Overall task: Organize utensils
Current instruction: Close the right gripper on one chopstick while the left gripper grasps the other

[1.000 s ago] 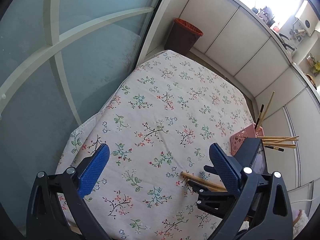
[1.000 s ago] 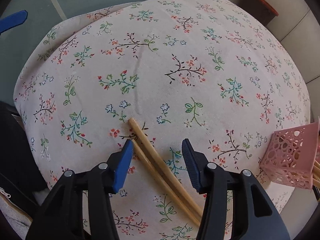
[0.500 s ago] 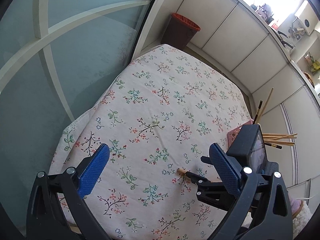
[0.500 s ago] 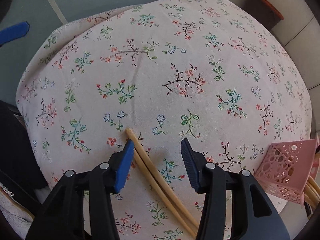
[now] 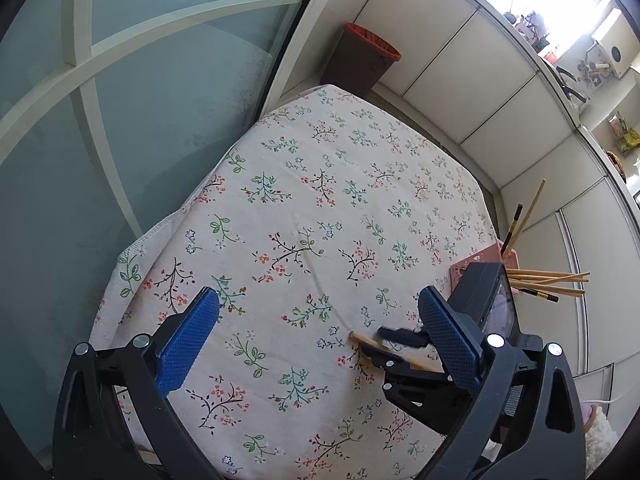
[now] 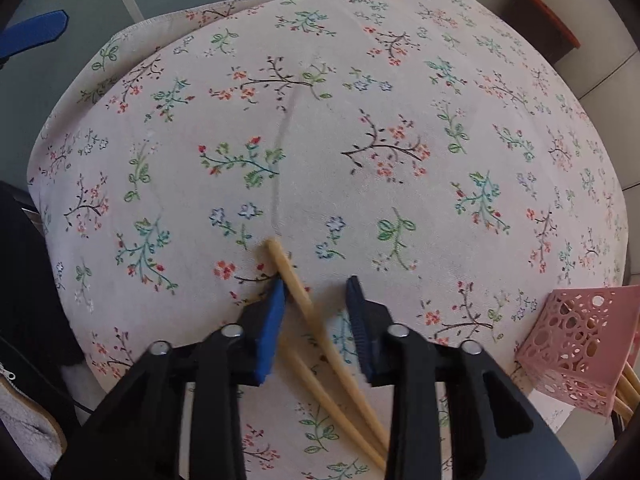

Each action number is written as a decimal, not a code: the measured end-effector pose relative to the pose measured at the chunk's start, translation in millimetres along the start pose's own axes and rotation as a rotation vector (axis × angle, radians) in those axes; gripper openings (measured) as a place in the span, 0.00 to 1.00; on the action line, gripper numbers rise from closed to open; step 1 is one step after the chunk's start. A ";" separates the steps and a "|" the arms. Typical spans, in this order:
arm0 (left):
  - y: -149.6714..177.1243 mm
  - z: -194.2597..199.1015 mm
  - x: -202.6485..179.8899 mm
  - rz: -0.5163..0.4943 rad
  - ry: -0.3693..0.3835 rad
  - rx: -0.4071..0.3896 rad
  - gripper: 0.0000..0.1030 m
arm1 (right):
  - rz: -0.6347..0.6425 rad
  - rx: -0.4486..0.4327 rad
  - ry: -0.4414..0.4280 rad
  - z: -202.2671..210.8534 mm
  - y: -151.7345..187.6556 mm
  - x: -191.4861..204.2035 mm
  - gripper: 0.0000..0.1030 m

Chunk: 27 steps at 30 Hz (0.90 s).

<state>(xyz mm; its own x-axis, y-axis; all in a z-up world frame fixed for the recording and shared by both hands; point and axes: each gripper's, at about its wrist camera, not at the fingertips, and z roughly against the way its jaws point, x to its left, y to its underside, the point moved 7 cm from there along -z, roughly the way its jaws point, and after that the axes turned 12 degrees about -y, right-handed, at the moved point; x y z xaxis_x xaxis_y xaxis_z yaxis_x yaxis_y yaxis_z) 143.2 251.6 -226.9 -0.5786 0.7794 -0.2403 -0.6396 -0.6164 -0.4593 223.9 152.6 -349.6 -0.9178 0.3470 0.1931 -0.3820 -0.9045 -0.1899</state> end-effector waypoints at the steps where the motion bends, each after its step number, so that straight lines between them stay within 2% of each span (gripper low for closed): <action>1: -1.4 1.0 2.5 0.015 -0.001 -0.006 0.93 | -0.012 -0.003 -0.005 1.1 1.1 3.7 0.14; 4: -7.4 6.9 12.7 0.084 0.014 -0.033 0.93 | -0.101 -0.044 -0.052 4.0 2.5 -9.1 0.11; 7: -8.8 8.3 14.7 0.083 0.007 -0.040 0.93 | -0.166 -0.092 0.001 9.8 13.9 -20.3 0.07; 9: -2.1 0.0 6.6 0.018 -0.031 -0.004 0.93 | -0.233 -0.124 0.056 16.8 26.7 -29.7 0.07; 11: 12.7 -18.7 -11.0 -0.106 -0.080 0.074 0.93 | -0.327 -0.164 0.091 26.2 43.3 -41.3 0.07; 13: 36.3 -40.2 -32.4 -0.245 -0.117 0.169 0.93 | -0.413 -0.219 0.095 38.6 58.5 -50.3 0.07; 15: 57.9 -55.0 -51.3 -0.346 -0.137 0.226 0.93 | -0.480 -0.279 0.104 53.4 71.4 -58.5 0.07; 17: 74.0 -65.0 -66.8 -0.420 -0.156 0.247 0.92 | -0.530 -0.324 0.094 65.2 87.4 -59.3 0.07; 20: 96.4 -79.8 -86.1 -0.518 -0.212 0.257 0.90 | -0.588 -0.341 0.125 72.7 109.9 -56.5 0.07; 24: 129.0 -89.5 -117.2 -0.671 -0.231 0.257 0.77 | -0.705 -0.425 0.085 87.1 144.6 -69.9 0.07; 26: 133.5 -95.7 -128.6 -0.732 -0.289 0.215 0.59 | -0.741 -0.489 0.063 100.5 161.1 -70.1 0.07; 27: 135.2 -101.6 -132.2 -0.746 -0.310 0.214 0.55 | -0.746 -0.517 0.060 105.3 164.9 -67.5 0.08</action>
<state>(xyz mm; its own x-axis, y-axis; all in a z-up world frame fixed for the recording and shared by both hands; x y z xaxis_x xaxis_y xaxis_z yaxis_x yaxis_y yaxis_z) 184.7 76.6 -344.1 -0.0579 0.9445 0.3233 -0.9743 0.0171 -0.2244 234.4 -46.0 -292.6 -0.4114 0.8232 0.3913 -0.8671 -0.2212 -0.4464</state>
